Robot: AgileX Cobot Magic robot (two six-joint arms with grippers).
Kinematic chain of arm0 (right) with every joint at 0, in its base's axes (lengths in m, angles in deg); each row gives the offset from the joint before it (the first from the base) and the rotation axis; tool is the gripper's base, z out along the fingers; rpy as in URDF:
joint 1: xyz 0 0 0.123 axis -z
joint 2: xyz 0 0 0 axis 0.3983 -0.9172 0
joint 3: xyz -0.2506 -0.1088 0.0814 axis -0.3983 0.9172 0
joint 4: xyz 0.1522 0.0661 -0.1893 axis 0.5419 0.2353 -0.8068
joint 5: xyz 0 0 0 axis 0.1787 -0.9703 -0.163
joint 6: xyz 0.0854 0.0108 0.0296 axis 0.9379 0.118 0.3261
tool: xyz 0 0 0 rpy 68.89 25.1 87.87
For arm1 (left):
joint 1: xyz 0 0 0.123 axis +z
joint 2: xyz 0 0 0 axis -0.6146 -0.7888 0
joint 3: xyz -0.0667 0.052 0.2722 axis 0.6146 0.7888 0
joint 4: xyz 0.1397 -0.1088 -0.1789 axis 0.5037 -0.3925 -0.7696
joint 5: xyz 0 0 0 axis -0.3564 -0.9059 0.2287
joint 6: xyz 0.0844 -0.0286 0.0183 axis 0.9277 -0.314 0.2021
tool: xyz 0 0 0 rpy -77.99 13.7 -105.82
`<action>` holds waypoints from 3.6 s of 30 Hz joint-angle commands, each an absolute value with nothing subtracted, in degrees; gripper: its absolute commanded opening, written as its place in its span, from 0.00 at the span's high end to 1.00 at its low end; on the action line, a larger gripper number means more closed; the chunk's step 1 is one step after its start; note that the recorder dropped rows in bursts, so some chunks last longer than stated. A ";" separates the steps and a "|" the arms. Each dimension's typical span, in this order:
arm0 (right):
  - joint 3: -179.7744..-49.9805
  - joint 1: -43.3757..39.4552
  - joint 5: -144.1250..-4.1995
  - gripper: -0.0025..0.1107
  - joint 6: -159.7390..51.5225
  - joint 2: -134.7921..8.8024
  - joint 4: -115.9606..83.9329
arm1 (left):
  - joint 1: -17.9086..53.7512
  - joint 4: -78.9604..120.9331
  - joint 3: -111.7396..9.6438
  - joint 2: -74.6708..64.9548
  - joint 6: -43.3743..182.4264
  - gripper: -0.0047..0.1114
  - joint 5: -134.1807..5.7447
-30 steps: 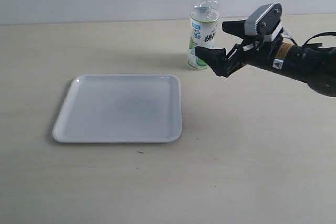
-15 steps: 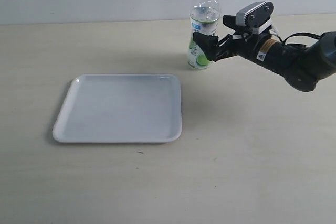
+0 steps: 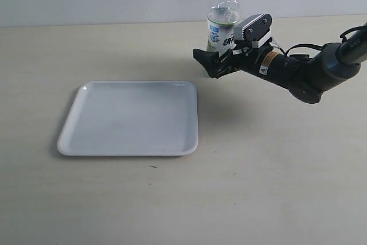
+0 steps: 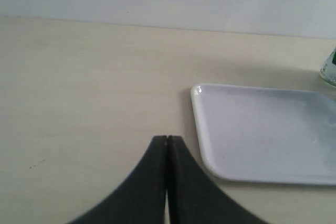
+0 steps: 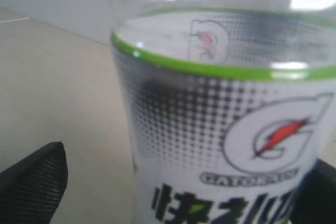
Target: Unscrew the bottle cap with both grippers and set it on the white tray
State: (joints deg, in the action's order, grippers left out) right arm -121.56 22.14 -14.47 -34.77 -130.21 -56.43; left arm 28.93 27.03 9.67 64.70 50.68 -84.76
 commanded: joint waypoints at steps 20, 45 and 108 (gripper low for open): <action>-121.76 22.12 -21.73 0.98 -35.36 -123.96 -71.46 | 28.65 27.05 9.64 64.95 50.21 0.96 -84.45; -121.76 22.12 -22.00 0.98 -33.71 -123.93 -71.25 | 28.68 27.56 9.64 64.95 38.94 0.96 -47.11; -121.76 22.12 -27.73 0.98 -32.12 -123.93 -78.47 | 7.20 5.23 -119.70 -58.60 80.60 0.41 -130.06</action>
State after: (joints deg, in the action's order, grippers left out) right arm -121.77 22.14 -24.77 -31.91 -124.00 -76.21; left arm 7.79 3.65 -116.93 -56.41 82.61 -129.05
